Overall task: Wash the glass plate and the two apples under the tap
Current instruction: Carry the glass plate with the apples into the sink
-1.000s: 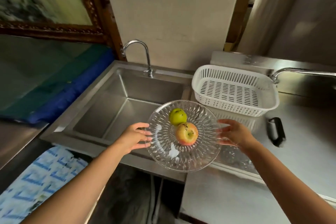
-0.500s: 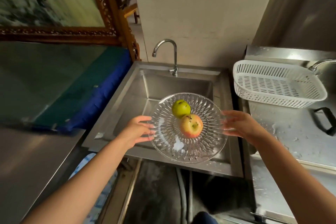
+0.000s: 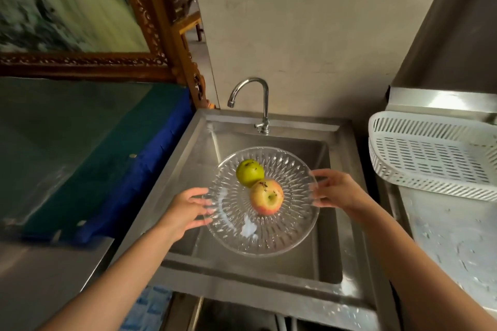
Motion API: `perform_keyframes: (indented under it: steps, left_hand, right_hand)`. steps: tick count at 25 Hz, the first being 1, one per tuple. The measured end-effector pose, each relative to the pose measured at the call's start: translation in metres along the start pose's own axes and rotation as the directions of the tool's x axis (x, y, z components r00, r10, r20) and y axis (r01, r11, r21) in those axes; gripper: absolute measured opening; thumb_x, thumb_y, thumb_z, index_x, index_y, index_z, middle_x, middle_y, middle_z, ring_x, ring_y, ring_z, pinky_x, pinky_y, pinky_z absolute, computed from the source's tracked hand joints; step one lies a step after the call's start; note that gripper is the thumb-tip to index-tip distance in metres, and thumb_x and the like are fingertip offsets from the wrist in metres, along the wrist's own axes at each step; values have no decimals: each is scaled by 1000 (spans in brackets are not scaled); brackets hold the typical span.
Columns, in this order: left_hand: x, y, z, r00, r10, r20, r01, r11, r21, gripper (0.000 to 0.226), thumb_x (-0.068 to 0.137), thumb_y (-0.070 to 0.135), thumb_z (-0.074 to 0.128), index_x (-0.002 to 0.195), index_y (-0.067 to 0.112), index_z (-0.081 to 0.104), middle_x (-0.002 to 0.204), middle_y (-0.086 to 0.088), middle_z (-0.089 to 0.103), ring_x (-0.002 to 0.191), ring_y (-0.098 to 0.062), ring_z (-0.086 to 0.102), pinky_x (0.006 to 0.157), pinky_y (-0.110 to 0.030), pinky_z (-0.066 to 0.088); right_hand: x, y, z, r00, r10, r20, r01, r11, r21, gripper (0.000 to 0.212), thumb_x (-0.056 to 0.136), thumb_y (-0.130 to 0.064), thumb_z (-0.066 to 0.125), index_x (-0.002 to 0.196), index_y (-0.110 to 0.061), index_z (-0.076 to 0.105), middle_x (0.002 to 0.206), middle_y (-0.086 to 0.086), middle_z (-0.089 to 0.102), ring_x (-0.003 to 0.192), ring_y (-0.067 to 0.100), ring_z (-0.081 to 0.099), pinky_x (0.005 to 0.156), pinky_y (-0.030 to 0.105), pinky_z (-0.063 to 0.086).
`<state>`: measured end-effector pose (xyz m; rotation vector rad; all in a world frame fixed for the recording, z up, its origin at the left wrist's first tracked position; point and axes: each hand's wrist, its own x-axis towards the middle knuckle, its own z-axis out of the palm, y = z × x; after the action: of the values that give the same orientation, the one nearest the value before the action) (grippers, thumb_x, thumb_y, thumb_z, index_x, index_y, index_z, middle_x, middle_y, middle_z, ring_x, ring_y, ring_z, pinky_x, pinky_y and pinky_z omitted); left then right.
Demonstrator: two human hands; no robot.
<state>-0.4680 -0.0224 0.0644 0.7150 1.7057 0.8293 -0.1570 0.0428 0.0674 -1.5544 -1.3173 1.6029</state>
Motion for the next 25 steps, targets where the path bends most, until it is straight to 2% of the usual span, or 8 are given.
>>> perform_keyframes:
  steps: [5,9,12,14,17,21,23,25]
  left_hand:
    - [68,24,-9,1000,-6,-2,6,1000,18,49,84,-16,48,125,10,52,98,-7,62,83,-19,64,64,-29,55]
    - [129,34,-8,999,-25,36,23,998,53,45,84,-12,50,123,10,53,97,-8,62,81,-20,64,65,-30,55]
    - [180,27,-5,996,-40,77,33,995,91,43,85,-9,53,123,11,53,97,-7,62,79,-18,64,64,-28,55]
    - [213,10,2,992,-66,109,55,993,103,43,83,-9,55,122,10,53,101,-10,61,76,-17,63,63,-28,54]
    - [265,-31,17,986,-92,140,78,991,104,46,79,-11,59,121,7,52,99,-12,60,75,-18,62,63,-29,53]
    - [324,-103,34,980,-145,136,131,986,107,48,79,-15,58,123,1,50,99,-18,58,82,-29,59,69,-36,50]
    - [346,-143,40,977,-183,113,169,978,124,48,78,-16,58,122,1,50,93,-15,58,83,-30,58,66,-34,50]
    - [364,-173,46,975,-206,78,195,972,135,47,78,-16,58,120,2,52,88,-12,59,85,-31,58,57,-29,52]
  right_hand:
    - [68,-7,8,999,35,-29,-35,999,18,45,75,20,58,106,-13,58,73,7,61,57,19,63,50,25,59]
    - [111,-1,20,994,58,-95,-55,998,34,40,75,15,61,89,-23,60,60,-3,69,51,8,68,47,22,56]
    - [138,21,34,977,75,-201,-70,997,32,41,72,13,64,87,-25,63,60,-3,69,54,12,66,51,27,56]
    - [159,48,44,955,122,-270,-113,992,47,43,69,15,63,94,-20,63,69,2,67,59,17,63,58,33,54]
    - [201,108,55,933,176,-313,-173,984,36,46,69,17,59,107,-10,61,68,5,63,54,16,59,50,28,52]
    - [247,185,73,911,263,-317,-254,965,73,44,73,12,61,112,-11,58,81,16,63,60,20,58,48,25,48]
    - [263,222,83,896,303,-326,-293,953,79,41,72,6,66,107,-14,59,75,8,63,57,14,56,42,17,46]
    - [278,252,92,887,326,-327,-321,944,72,39,71,4,69,103,-16,58,69,2,62,55,11,55,42,18,45]
